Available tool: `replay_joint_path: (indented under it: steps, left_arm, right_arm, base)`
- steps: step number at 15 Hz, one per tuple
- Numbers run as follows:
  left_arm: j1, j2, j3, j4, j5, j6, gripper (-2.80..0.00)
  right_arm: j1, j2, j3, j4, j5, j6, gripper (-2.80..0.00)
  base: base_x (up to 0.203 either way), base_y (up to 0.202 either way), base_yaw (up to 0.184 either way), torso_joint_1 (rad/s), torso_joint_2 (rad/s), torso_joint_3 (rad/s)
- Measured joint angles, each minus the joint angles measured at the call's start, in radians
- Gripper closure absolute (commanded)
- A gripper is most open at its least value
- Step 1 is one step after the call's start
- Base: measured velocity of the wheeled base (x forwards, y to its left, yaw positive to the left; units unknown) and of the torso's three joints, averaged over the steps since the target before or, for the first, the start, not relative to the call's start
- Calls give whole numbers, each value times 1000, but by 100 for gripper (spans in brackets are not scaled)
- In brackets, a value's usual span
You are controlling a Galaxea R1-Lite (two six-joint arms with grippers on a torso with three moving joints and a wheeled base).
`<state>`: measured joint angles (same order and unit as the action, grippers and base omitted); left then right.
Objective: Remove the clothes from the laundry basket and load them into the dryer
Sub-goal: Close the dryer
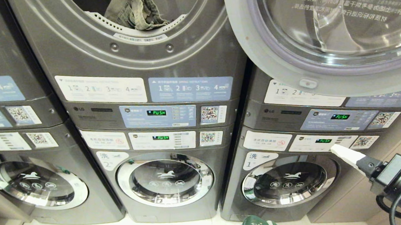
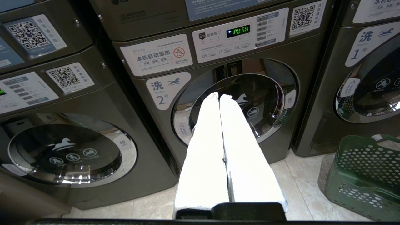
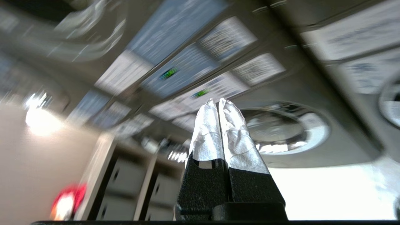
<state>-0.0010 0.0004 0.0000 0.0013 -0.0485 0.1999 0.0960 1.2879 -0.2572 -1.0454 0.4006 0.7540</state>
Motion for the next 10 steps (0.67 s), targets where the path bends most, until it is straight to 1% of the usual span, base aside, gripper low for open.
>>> replay_joint_path:
  steps: [1, 3, 5, 7, 8, 10]
  left_arm:
    - [1, 0, 0, -1, 0, 0, 0]
    - [-1, 0, 0, 0, 0, 0, 0]
    - [1, 0, 0, 0, 0, 0, 0]
    - [0, 0, 0, 0, 0, 0, 0]
    - [0, 0, 0, -1, 0, 0, 0]
    - [0, 0, 0, 0, 0, 0, 0]
  right_arm:
    - [-48, 24, -7, -1, -13, 18, 0]
    - [-134, 77, -94, -7, -13, 98, 0]
    - [-241, 147, -230, -8, 17, 227, 0]
    - [-345, 238, -372, -9, 66, 339, 0]
    - [-386, 285, -431, -9, 78, 367, 0]
    - [-441, 365, -538, -9, 93, 387, 0]
  base:
    - [0, 0, 0, 0, 0, 0]
    - [0, 0, 0, 0, 0, 0]
    - [0, 0, 0, 0, 0, 0]
    - [0, 0, 0, 0, 0, 0]
    - [0, 0, 0, 0, 0, 0]
    - [0, 0, 0, 0, 0, 0]
